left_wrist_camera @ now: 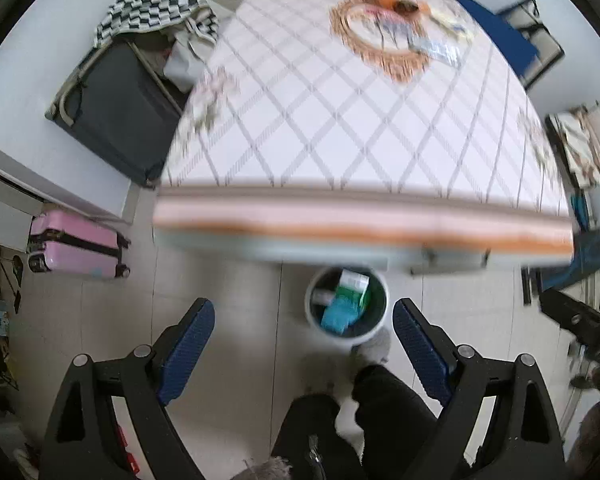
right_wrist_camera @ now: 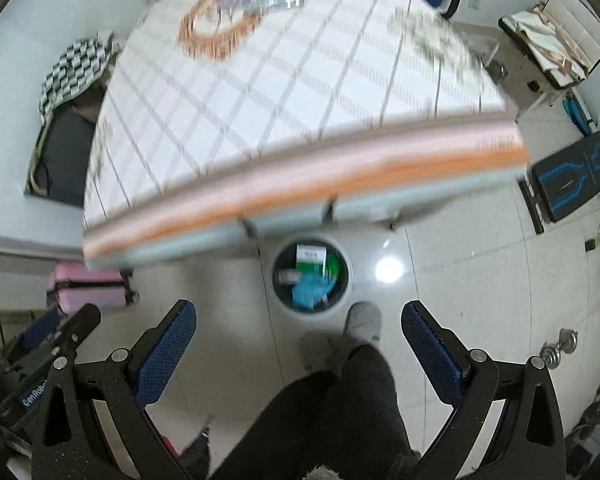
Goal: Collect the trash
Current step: 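Move both tools back up toward the table, then grasp the orange snack bag with the left tool while the right grasps the Pudilan medicine box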
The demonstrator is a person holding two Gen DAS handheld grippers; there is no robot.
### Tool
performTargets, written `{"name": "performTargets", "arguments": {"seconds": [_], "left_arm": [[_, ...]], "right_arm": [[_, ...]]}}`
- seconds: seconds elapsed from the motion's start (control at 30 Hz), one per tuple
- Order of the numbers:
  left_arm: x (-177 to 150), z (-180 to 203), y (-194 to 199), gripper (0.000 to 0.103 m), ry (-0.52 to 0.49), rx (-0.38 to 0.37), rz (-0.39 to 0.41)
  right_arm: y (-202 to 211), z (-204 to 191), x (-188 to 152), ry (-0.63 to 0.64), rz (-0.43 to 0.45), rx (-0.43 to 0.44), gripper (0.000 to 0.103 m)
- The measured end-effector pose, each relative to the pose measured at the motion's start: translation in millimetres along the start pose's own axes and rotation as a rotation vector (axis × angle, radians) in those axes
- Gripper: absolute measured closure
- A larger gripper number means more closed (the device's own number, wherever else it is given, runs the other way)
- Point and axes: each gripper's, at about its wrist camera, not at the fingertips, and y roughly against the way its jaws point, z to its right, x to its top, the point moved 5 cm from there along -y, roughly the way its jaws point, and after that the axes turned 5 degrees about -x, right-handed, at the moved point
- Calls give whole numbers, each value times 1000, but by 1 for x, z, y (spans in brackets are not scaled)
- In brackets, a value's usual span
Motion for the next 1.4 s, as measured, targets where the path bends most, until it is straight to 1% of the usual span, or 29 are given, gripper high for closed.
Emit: {"name": "performTargets", "arguments": {"seconds": [0.03, 0.07, 0.13, 0.2, 0.27, 0.33, 0.37, 0.43, 0.47, 0.5, 0.57, 0.6, 0.63, 0.67, 0.7, 0.8, 0.87, 0.9, 0.97, 1.0, 1.07, 1.1, 1.13, 1.17, 1.23, 1.27, 1.3, 1.37, 1.4], "left_arm": [[15, 0, 1, 8, 9, 11, 9], [32, 0, -1, 0, 20, 16, 18], [61, 4, -4, 0, 49, 26, 31], [99, 12, -12, 0, 80, 37, 43], [135, 18, -16, 0, 104, 47, 52], [184, 31, -28, 0, 138, 67, 65], [198, 36, -30, 0, 152, 73, 65], [241, 48, -44, 0, 194, 78, 56], [264, 55, -54, 0, 212, 80, 49], [281, 60, -61, 0, 221, 80, 43], [320, 72, -81, 0, 230, 103, 29], [338, 77, -92, 0, 237, 112, 23], [357, 82, -103, 0, 246, 115, 17], [375, 85, -113, 0, 258, 116, 10], [387, 88, -121, 0, 268, 111, 7], [430, 95, -144, 1, 303, 92, 3], [456, 101, -156, 1, 309, 69, 13], [467, 105, -161, 1, 304, 58, 17], [489, 115, -171, 1, 282, 37, 22], [499, 119, -176, 1, 270, 22, 24], [515, 129, -187, 1, 249, 3, 23], [521, 132, -194, 1, 235, -9, 17], [526, 136, -201, 6, 225, -18, 7], [529, 138, -209, 21, 215, -18, -7], [533, 141, -222, 38, 210, -29, -34], [532, 142, -224, 45, 214, -40, -36], [532, 143, -225, 48, 217, -48, -30], [530, 146, -224, 66, 212, -47, -19], [529, 147, -224, 70, 208, -48, -17]], "right_arm": [[6, 1, 19, 2, 13, -7, 0], [10, 1, 35, 5, 22, -16, 0], [15, 1, 75, 25, 42, -22, 0], [17, 4, 119, 51, 54, -48, 0], [16, 10, 172, 77, 66, -63, 0], [8, 14, 235, 109, 72, -70, 0], [2, 16, 265, 125, 74, -74, 0], [-15, 17, 339, 148, 67, -89, 0], [-26, 14, 368, 164, 59, -89, 0], [-42, 12, 409, 183, 47, -100, 0], [-72, 8, 472, 208, 22, -117, 0], [-84, 5, 491, 222, 14, -123, 0], [-102, 1, 519, 245, 1, -139, 0], [-116, -3, 536, 263, -11, -152, 0], [-137, -10, 559, 291, -31, -166, 0], [-184, -21, 598, 339, -76, -183, 0], [-205, -26, 612, 354, -105, -167, 0], [-214, -26, 617, 363, -116, -169, 3], [-218, -26, 622, 372, -109, -155, 11], [-216, -25, 625, 369, -93, -160, 20], [-212, -12, 635, 305, -78, -170, 20], [-211, 0, 641, 239, -79, -171, 20], [-211, 10, 647, 196, -74, -179, 20], [-211, 18, 652, 166, -68, -188, 20], [-217, 32, 659, 117, -83, -196, 19], [-220, 34, 662, 112, -92, -178, 17], [-222, 34, 664, 122, -103, -191, 17], [-225, 34, 667, 136, -116, -206, 17], [-227, 34, 670, 135, -119, -209, 17]]}}
